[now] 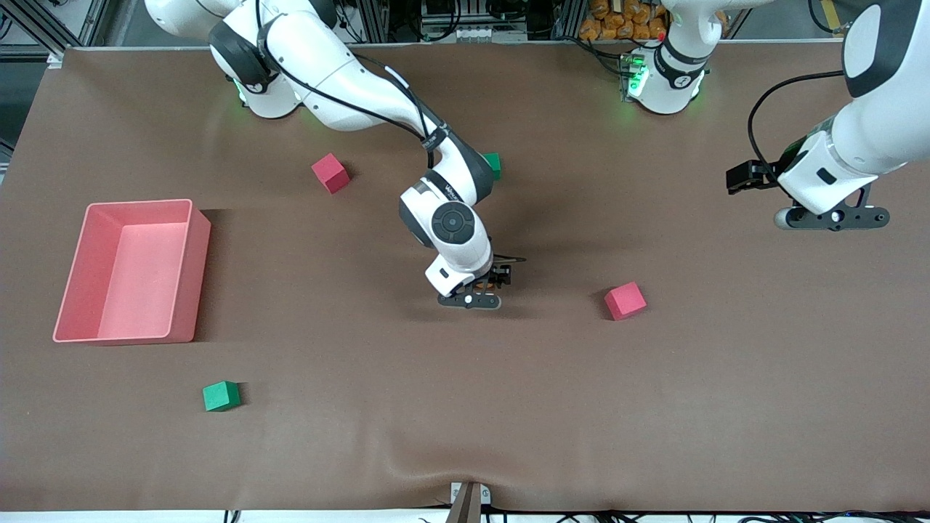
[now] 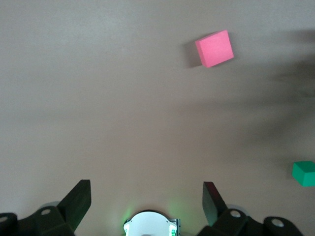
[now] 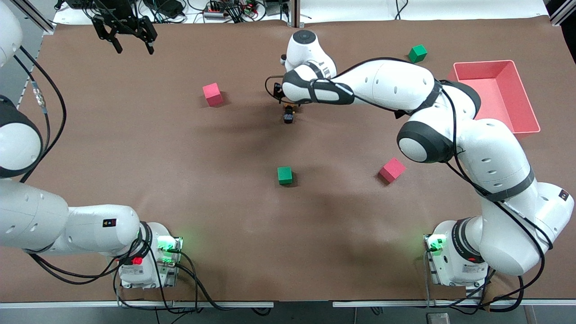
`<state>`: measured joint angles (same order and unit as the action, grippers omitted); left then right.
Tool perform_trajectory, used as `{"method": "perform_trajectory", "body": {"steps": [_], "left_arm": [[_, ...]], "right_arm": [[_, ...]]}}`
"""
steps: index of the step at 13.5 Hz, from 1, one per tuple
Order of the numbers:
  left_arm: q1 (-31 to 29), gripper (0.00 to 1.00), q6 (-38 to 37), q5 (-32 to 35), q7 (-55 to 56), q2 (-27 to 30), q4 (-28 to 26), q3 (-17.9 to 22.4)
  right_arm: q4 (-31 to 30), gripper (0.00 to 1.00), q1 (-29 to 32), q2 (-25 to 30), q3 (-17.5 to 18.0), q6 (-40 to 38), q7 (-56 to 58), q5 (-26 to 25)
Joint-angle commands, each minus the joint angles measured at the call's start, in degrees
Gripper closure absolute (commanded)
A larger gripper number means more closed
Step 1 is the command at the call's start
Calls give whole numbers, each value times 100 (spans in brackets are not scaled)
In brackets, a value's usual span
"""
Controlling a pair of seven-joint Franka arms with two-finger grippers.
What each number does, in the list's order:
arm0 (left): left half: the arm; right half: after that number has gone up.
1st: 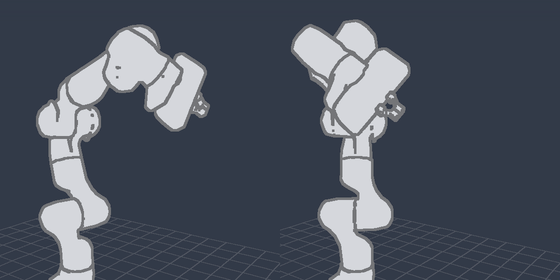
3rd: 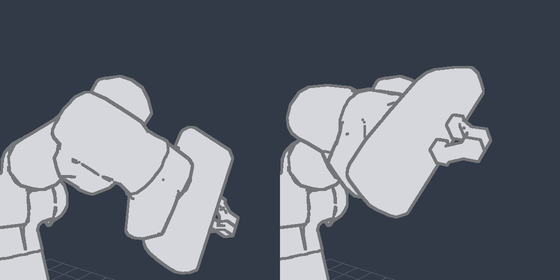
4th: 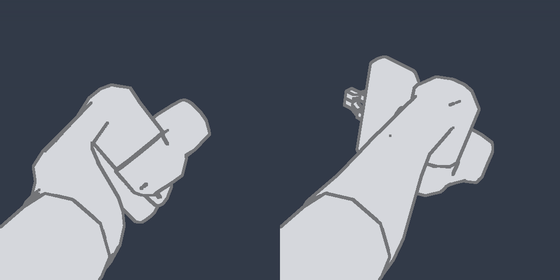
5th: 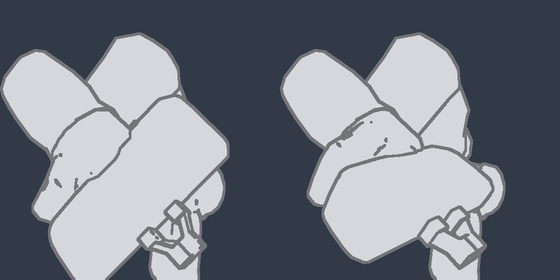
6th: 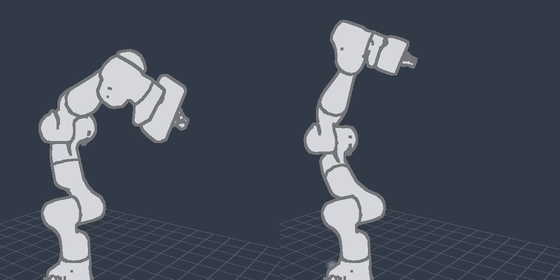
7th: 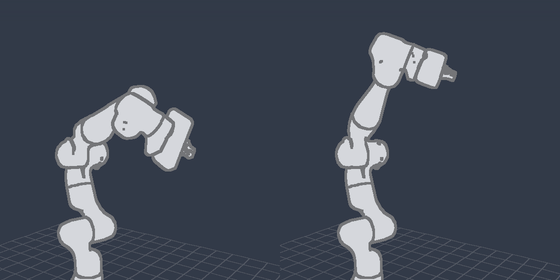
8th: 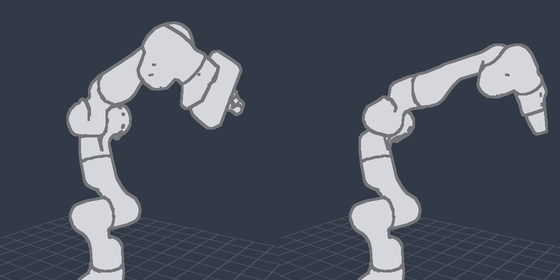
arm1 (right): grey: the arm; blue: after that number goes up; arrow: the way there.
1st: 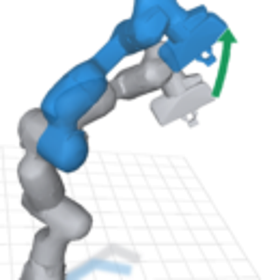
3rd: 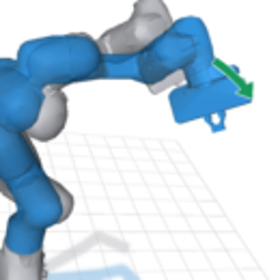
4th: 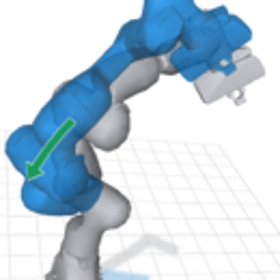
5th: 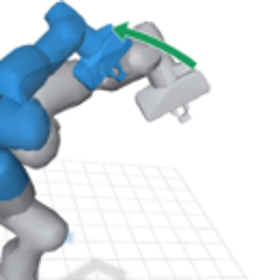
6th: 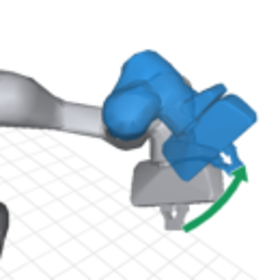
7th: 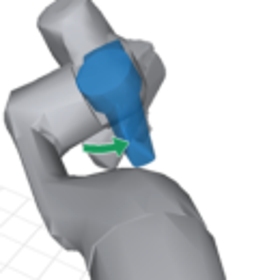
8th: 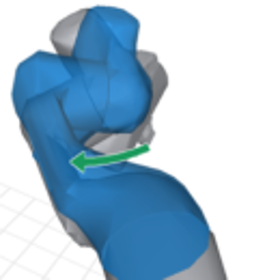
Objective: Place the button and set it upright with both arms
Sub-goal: 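Carry the button to mid-table and set it down with the right gripper, then withdraw the right gripper while the left gripper reaches the button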
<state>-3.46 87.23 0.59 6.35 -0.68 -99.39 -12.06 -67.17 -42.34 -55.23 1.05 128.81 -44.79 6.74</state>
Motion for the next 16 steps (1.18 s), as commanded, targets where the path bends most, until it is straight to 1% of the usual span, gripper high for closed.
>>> {"method": "perform_trajectory", "body": {"steps": [1,3,5,8,10,11,12,14,16], "left_arm": [[292,0,22,20,286,-256,86,-68],[564,0,13,11,410,-563,226,-86],[976,0,13,11,725,-967,498,-86],[1863,0,22,20,1830,-1888,1218,-77],[2286,0,57,-23,2604,-2495,1693,-86],[2462,0,170,-111,2747,-2777,1895,-77],[2594,0,354,-251,2827,-3006,1976,-77],[2771,0,925,-427,2880,-3358,1976,-77],[2902,0,1470,-454,2898,-3683,2064,-77]], "right_arm": [[2,0,242,502,-52,-495,-56,-94],[11,0,751,723,-79,-978,-30,-76],[11,0,1252,1126,-44,-1453,-30,-50],[3,0,2156,1907,70,-2260,145,-32],[2,0,2781,2208,132,-3024,758,-23],[2,0,3045,2383,114,-3289,1066,-49],[2,0,3335,2602,123,-3405,1278,-50],[2,0,3880,2989,167,-3563,1734,-32],[2,0,4049,3210,132,-3853,1992,-67]]}}
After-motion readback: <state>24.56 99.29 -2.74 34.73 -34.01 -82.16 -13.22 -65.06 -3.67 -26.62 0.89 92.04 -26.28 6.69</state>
